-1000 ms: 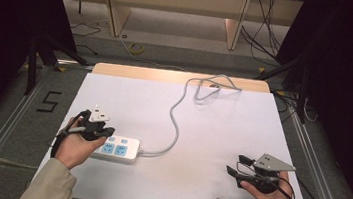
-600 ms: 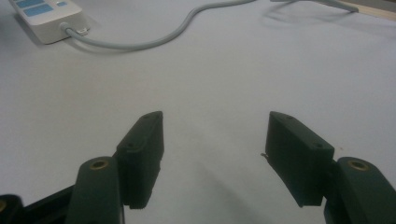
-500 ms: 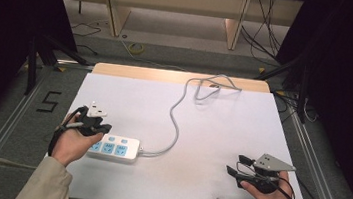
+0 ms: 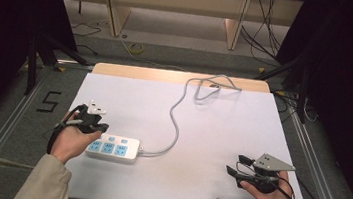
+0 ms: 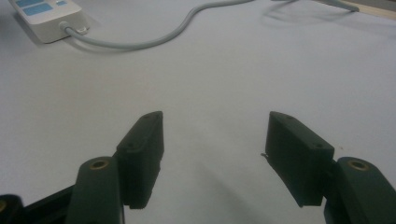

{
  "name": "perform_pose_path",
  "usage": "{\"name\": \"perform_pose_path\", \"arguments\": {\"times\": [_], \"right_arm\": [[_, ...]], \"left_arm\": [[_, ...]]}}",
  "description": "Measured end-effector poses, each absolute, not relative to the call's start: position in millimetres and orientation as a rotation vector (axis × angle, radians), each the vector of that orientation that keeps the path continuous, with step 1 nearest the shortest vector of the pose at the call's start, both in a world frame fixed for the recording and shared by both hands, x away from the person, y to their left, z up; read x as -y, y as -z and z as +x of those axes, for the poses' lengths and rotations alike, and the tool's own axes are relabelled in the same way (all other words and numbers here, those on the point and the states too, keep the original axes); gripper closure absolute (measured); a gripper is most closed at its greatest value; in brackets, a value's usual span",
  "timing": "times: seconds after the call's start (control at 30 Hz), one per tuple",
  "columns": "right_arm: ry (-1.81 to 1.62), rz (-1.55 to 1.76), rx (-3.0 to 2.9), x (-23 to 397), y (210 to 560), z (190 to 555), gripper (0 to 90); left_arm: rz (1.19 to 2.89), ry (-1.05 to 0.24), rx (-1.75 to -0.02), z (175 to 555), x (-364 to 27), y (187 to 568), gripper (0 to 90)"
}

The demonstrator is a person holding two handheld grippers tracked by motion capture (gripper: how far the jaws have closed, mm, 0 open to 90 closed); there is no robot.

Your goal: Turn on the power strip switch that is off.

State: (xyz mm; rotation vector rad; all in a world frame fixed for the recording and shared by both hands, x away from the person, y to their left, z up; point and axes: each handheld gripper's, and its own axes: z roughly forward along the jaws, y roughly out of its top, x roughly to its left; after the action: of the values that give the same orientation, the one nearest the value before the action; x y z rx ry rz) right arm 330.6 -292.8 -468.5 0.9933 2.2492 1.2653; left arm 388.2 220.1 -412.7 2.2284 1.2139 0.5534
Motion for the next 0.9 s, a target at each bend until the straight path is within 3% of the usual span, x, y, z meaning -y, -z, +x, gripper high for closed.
{"name": "perform_pose_path", "arguments": {"times": [0.9], "right_arm": [[-1.262,0.995,-2.253,292.6,468.7,330.7,38.0]], "left_arm": [[2.287,-0.516,-1.251,396.1,-226.0,420.5,89.7]]}}
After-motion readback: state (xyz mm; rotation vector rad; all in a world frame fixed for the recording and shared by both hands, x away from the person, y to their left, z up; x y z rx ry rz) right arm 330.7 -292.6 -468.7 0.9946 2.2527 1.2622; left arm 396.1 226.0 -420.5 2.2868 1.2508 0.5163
